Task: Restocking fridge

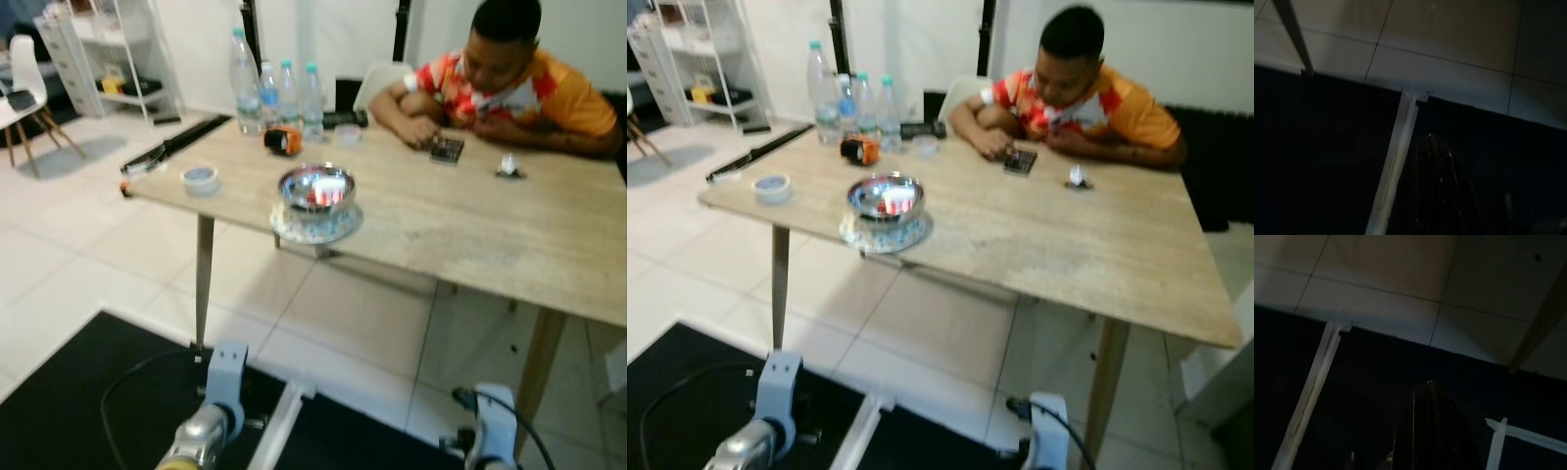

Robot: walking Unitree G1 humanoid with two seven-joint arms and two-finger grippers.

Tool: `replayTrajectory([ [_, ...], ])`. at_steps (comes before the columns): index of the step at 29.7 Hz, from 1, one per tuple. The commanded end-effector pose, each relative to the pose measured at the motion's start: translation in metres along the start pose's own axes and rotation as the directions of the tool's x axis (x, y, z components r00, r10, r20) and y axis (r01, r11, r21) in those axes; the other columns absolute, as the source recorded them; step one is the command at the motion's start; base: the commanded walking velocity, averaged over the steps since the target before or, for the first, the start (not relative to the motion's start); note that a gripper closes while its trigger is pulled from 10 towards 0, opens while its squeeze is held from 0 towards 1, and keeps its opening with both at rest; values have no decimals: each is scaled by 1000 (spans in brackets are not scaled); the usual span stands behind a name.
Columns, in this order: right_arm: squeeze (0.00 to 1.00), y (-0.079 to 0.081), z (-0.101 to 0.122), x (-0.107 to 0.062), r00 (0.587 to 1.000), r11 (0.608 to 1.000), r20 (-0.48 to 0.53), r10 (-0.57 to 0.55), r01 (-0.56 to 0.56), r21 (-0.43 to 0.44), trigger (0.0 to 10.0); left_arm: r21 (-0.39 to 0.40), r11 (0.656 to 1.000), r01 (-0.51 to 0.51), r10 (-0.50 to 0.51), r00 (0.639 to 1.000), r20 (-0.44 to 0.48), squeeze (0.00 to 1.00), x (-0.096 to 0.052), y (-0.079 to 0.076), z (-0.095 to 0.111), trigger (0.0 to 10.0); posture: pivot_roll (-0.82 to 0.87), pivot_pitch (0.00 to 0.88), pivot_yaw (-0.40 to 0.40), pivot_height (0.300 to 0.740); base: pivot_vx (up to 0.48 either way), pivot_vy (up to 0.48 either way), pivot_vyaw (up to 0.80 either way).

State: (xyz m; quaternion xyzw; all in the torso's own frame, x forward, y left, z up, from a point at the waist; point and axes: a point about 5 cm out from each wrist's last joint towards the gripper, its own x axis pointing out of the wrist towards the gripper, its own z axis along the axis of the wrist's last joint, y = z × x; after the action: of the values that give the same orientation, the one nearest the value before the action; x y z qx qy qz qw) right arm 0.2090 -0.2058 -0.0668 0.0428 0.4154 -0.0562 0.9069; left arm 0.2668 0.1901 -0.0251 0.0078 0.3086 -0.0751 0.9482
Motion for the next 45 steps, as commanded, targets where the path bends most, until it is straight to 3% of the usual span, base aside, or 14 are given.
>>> replayTrajectory([
  [1,0,-11,-4,-2,999,999,-4,-36,37,34,10000,10,1000,15,-15,1000,-10,0,0,-2,-1,10000,-47,1,57,740,330,0,-800],
  [14,0,-16,-15,-5,997,995,-22,-71,73,75,10000,22,999,23,-22,1000,-19,0,0,-2,-2,10000,-51,1,69,740,320,0,-800],
  [18,0,-18,-21,-7,996,993,-30,-80,82,80,10000,52,997,50,-48,997,-53,0,-1,-4,-8,10000,-52,1,76,740,0,0,0],
  [25,0,-20,-28,-9,994,989,-43,-99,104,109,10000,77,997,21,-13,994,-108,0,-10,9,-26,10000,-46,2,85,740,0,0,0],
  [36,0,-24,-34,-11,992,990,-64,-110,115,77,10000,25,999,-47,50,991,-126,0,-17,18,-39,10000,-41,0,71,740,0,0,0],
  [38,0,-23,-30,-10,994,995,-63,-94,91,-37,10000,-4,997,-82,81,988,-128,0,-19,19,-42,10000,-48,0,67,740,0,0,0],
  [40,0,-23,-30,-10,994,995,-63,-94,91,-37,10000,-4,997,-82,81,988,-128,0,-19,19,-42,10000,-48,0,67,740,0,0,0],
  [41,0,-19,-27,-8,995,991,-61,-75,68,-113,10000,-17,995,-98,95,987,-133,0,-20,20,-44,10000,-49,0,65,740,0,0,0],
  [42,0,-19,-27,-8,995,991,-61,-75,68,-113,10000,-17,995,-98,95,987,-133,0,-20,20,-44,10000,-49,0,65,740,0,0,0],
  [45,0,-18,-19,-6,996,973,-70,-62,44,-227,10000,-60,990,-130,122,984,-130,0,-21,19,-49,10000,-34,0,7,740,0,0,0],
])
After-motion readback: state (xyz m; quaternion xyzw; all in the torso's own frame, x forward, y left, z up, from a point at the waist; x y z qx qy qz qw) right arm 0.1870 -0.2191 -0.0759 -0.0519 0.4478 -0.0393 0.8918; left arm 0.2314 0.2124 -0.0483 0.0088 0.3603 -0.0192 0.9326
